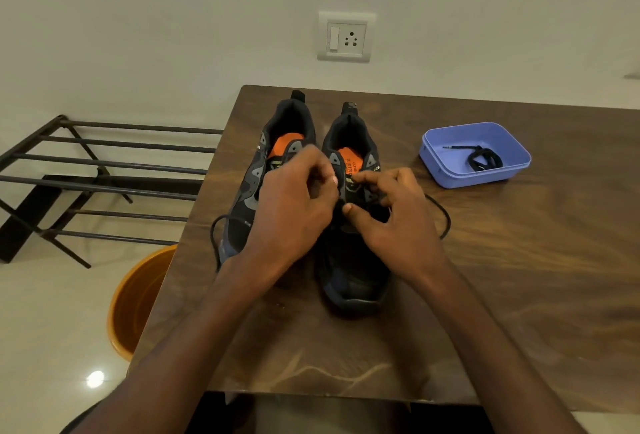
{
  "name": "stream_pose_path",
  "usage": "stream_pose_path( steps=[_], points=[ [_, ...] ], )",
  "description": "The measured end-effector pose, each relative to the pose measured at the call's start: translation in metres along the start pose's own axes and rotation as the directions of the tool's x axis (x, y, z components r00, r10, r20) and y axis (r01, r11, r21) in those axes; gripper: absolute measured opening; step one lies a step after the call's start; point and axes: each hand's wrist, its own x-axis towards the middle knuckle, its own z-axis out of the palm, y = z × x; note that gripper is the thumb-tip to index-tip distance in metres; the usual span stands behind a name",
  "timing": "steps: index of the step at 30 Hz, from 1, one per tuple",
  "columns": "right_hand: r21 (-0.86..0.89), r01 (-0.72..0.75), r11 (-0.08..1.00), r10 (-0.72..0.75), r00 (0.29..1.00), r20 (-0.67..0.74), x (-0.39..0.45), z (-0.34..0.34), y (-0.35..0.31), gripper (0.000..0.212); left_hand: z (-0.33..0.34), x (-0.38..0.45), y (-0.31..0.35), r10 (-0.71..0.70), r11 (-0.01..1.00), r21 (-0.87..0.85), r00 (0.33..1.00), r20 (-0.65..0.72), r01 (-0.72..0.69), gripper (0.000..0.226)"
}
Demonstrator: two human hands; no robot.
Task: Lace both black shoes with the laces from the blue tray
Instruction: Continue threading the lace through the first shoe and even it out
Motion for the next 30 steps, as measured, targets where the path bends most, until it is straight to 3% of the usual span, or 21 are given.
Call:
stream_pose_path(
  steps=[1,3,4,6,7,9,10,12,14,16,18,19,20,22,25,28,30],
  points=[
    [-0.038,0.015,0.999,-0.013,0.999,0.048,-0.001,-0.003,0.001,0.053,-0.006,0.005,0.003,-0.019,0.988,-0.153,0.999,-0.048,0.011,0.002],
    [-0.093,0.041,0.995,-0.031,0.994,0.106,-0.002,-0.007,0.003,0.065,-0.022,0.014,0.008,-0.102,0.871,-0.49,0.987,-0.124,0.028,0.004],
    [-0.113,0.051,0.992,-0.039,0.993,0.108,-0.003,-0.007,0.003,0.069,-0.027,0.017,0.007,-0.127,0.843,-0.538,0.979,-0.158,0.023,0.004],
    [-0.166,0.072,0.983,-0.058,0.995,0.086,-0.002,-0.007,0.003,0.076,-0.027,0.017,-0.002,-0.09,0.951,-0.308,0.983,-0.16,0.037,0.008],
    [-0.193,0.084,0.978,-0.071,0.995,0.073,-0.002,-0.006,0.003,0.078,-0.024,0.015,-0.009,-0.05,0.994,-0.1,0.994,-0.093,0.041,0.013],
    [-0.215,0.096,0.972,-0.085,0.995,0.06,-0.001,-0.005,0.004,0.082,-0.012,0.011,-0.019,0.019,0.978,0.204,0.995,0.096,-0.039,0.019],
    [-0.204,0.092,0.975,-0.081,0.995,0.06,-0.001,-0.004,0.005,0.083,-0.008,0.01,-0.021,0.03,0.965,0.254,0.987,0.159,-0.07,0.017],
    [-0.152,0.08,0.985,-0.071,0.996,0.061,0.0,-0.002,0.007,0.084,-0.006,0.009,-0.022,0.026,0.963,0.259,0.987,0.159,-0.067,0.007],
    [-0.109,0.08,0.991,-0.075,0.996,0.053,0.001,0.0,0.01,0.085,-0.008,0.01,-0.017,0.031,0.988,0.146,0.995,0.095,-0.045,0.003],
    [-0.1,0.08,0.992,-0.075,0.996,0.057,0.002,0.0,0.012,0.086,-0.014,0.012,-0.006,-0.025,0.977,-0.209,0.999,0.035,0.032,0.01],
    [-0.094,0.074,0.993,-0.068,0.996,0.061,0.003,-0.001,0.013,0.087,-0.023,0.015,0.005,-0.127,0.81,-0.577,0.992,-0.005,0.101,0.02],
    [-0.084,0.074,0.994,-0.069,0.996,0.062,0.003,-0.001,0.013,0.088,-0.025,0.016,0.006,-0.15,0.774,-0.626,0.988,-0.037,0.094,0.021],
    [-0.074,0.077,0.994,-0.072,0.995,0.062,0.003,0.0,0.013,0.088,-0.026,0.017,0.005,-0.138,0.824,-0.562,0.988,-0.068,0.077,0.018],
    [-0.062,0.082,0.995,-0.079,0.995,0.057,0.002,0.0,0.013,0.087,-0.02,0.016,-0.004,-0.032,0.98,-0.196,0.999,-0.026,0.026,0.01],
    [-0.051,0.083,0.995,-0.08,0.995,0.054,0.003,0.002,0.014,0.087,-0.007,0.013,-0.019,0.013,0.975,0.215,0.987,0.163,-0.049,0.012],
    [-0.061,0.078,0.995,-0.075,0.996,0.058,0.003,0.003,0.014,0.086,-0.005,0.013,-0.022,-0.037,0.96,0.279,0.99,0.135,-0.002,0.017],
    [-0.067,0.077,0.995,-0.072,0.995,0.063,0.003,0.002,0.014,0.087,-0.01,0.014,-0.019,-0.037,0.988,0.154,0.999,0.035,0.032,0.024]
  ],
)
